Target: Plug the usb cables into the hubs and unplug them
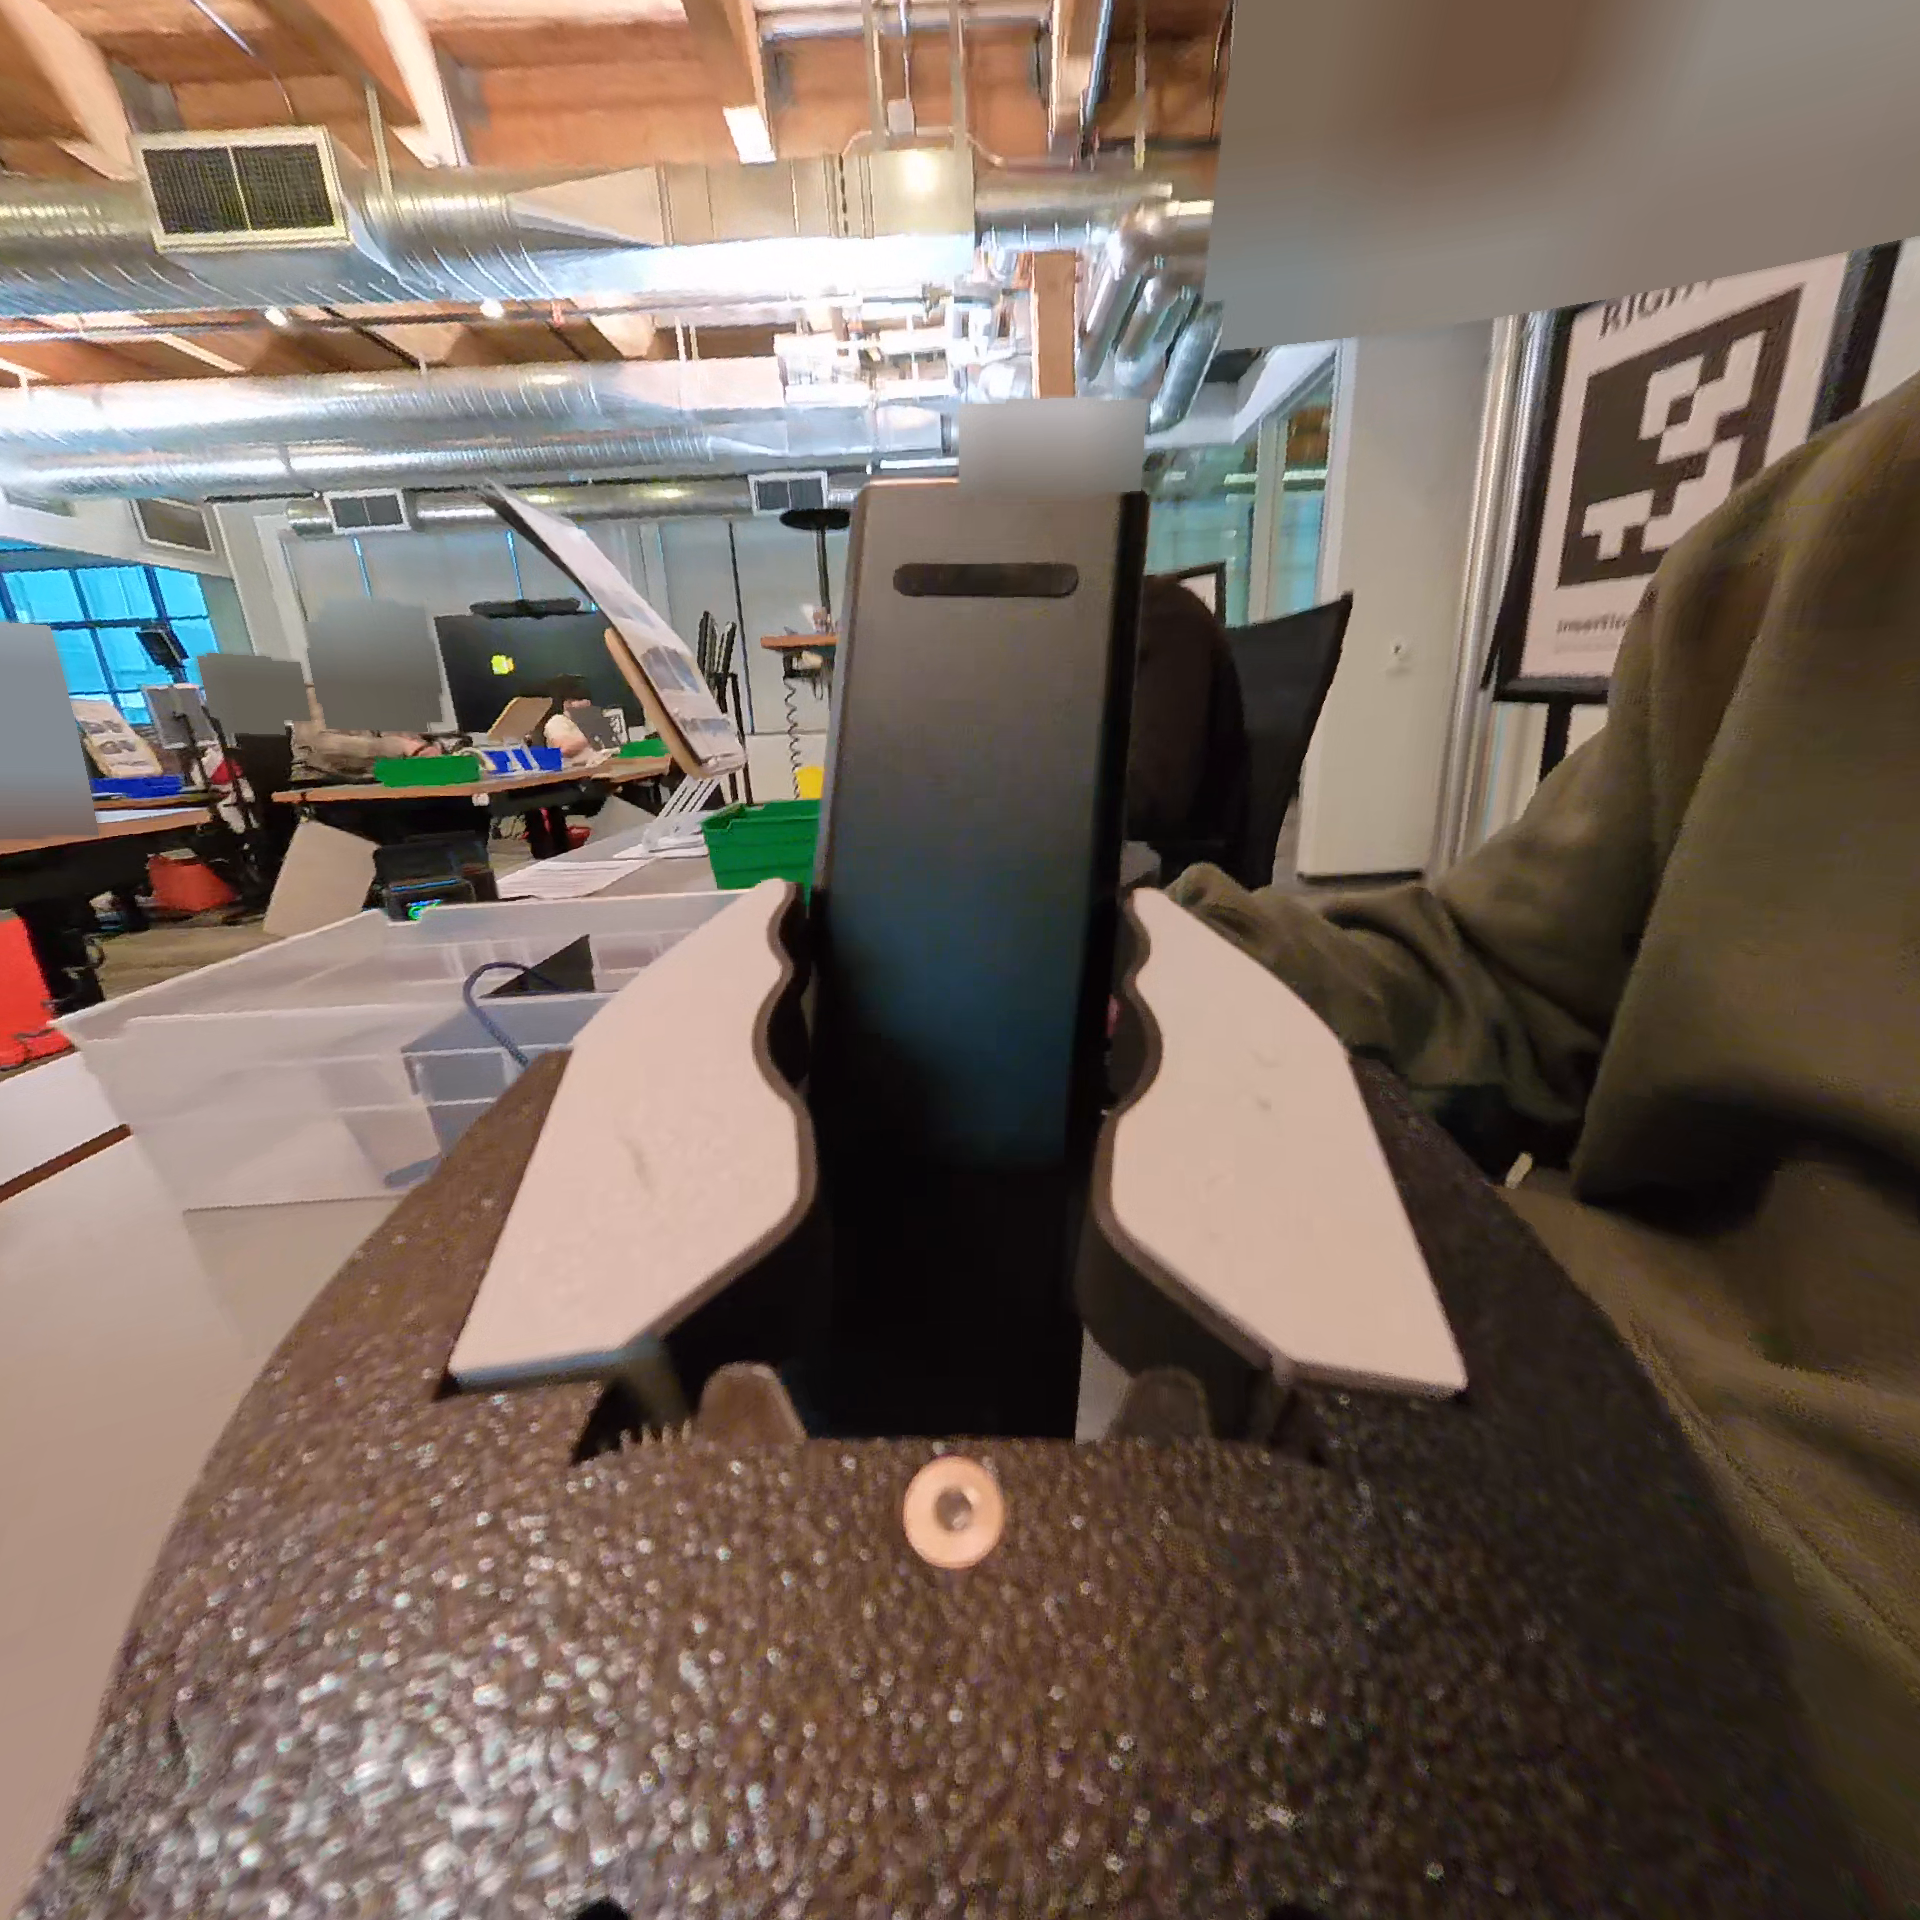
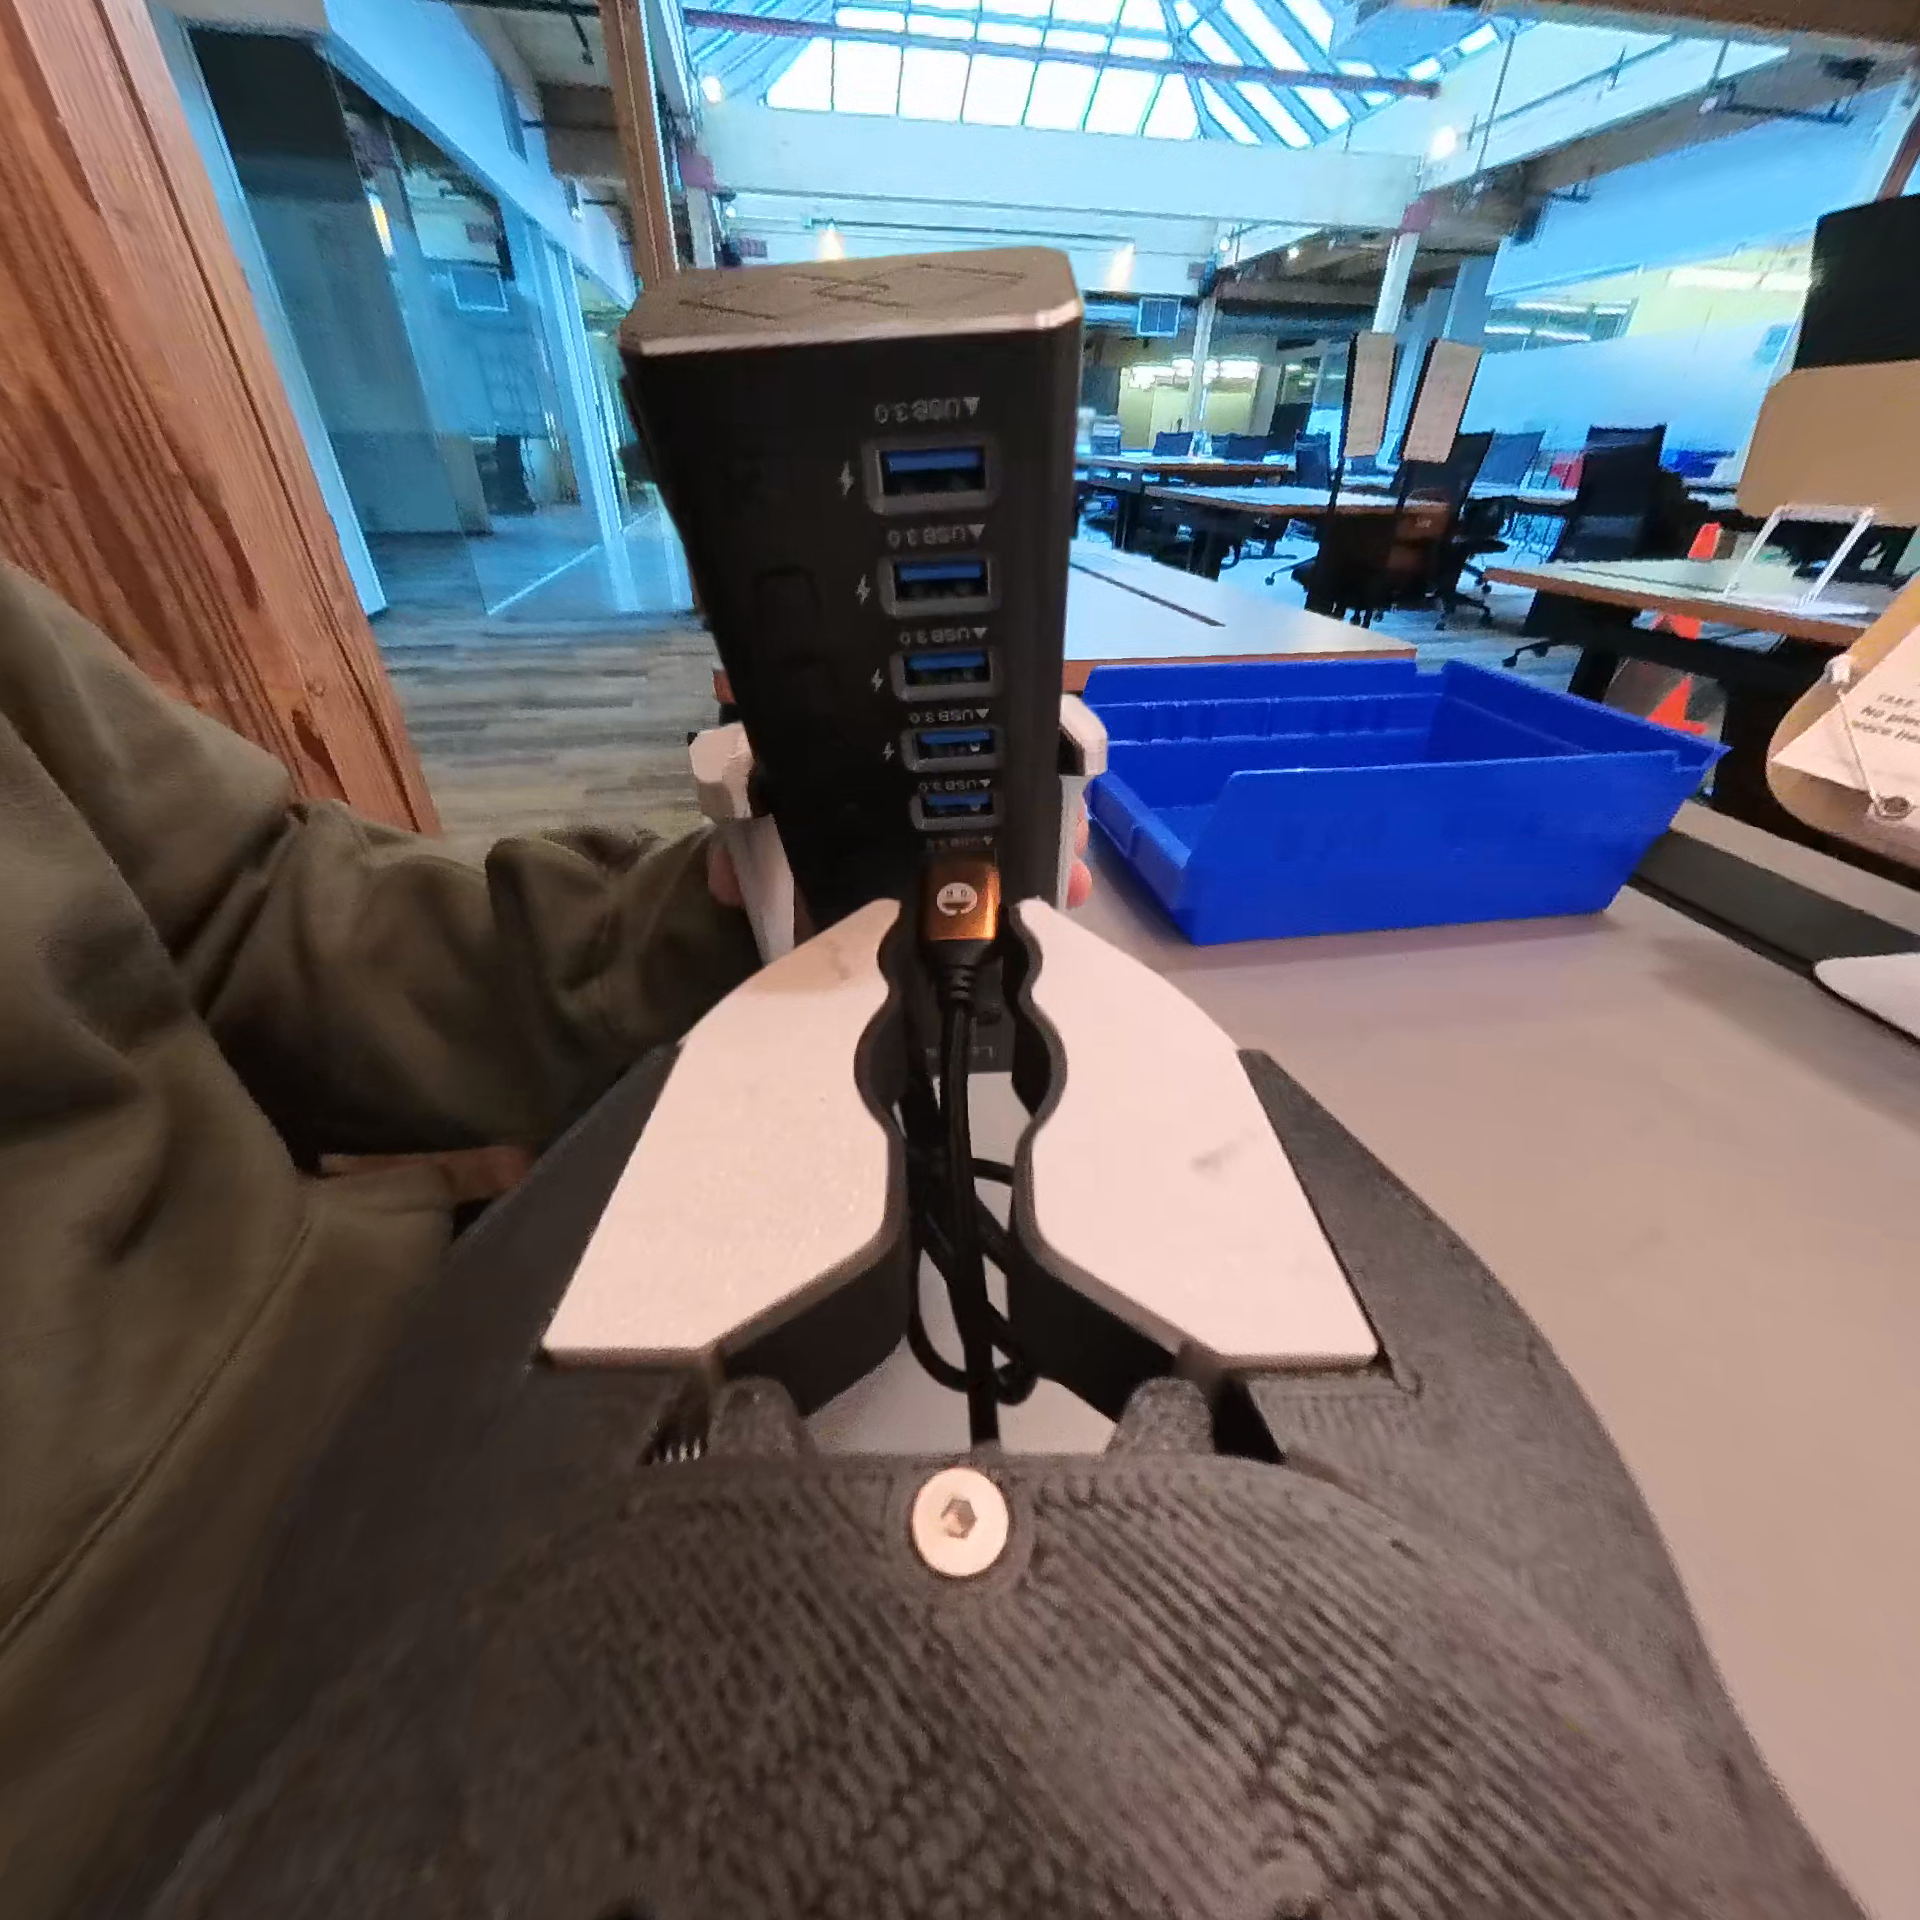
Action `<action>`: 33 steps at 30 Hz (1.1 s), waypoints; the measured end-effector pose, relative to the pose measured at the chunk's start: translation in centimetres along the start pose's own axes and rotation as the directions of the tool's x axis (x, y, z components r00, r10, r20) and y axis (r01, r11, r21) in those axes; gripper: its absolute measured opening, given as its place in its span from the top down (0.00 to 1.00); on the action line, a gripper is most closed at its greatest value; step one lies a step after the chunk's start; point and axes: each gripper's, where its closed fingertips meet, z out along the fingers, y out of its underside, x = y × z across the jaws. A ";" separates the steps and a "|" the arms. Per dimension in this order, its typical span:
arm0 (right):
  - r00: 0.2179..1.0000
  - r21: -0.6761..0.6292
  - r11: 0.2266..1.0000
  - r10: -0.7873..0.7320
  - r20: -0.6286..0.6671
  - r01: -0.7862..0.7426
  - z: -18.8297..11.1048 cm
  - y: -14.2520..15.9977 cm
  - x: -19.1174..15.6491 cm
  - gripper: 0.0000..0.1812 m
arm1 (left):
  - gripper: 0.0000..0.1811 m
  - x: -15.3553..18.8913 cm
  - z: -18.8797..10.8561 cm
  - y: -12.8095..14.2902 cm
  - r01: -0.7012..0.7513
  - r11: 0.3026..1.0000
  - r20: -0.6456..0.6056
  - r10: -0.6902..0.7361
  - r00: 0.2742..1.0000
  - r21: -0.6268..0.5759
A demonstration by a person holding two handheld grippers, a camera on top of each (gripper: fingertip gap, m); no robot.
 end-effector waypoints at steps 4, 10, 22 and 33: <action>1.000 0.016 1.000 0.023 -0.016 -0.023 0.6 0.3 0.3 0.91 | 0.70 -0.3 -0.3 -0.1 0.016 1.000 0.011 -0.016 1.000 0.021; 0.999 0.007 1.000 -0.027 -0.020 0.027 1.2 0.7 0.0 0.92 | 0.70 0.0 -0.5 0.0 0.009 1.000 0.004 -0.009 1.000 0.020; 0.999 0.103 0.994 0.046 0.011 -0.047 1.9 -0.3 -0.2 0.92 | 0.70 0.0 -1.2 -0.3 0.013 0.999 0.032 -0.014 0.999 0.047; 0.999 0.071 0.996 0.050 0.010 -0.051 2.6 0.0 -0.3 0.91 | 0.70 -0.1 -2.0 -0.6 0.015 0.997 0.054 -0.019 0.998 0.075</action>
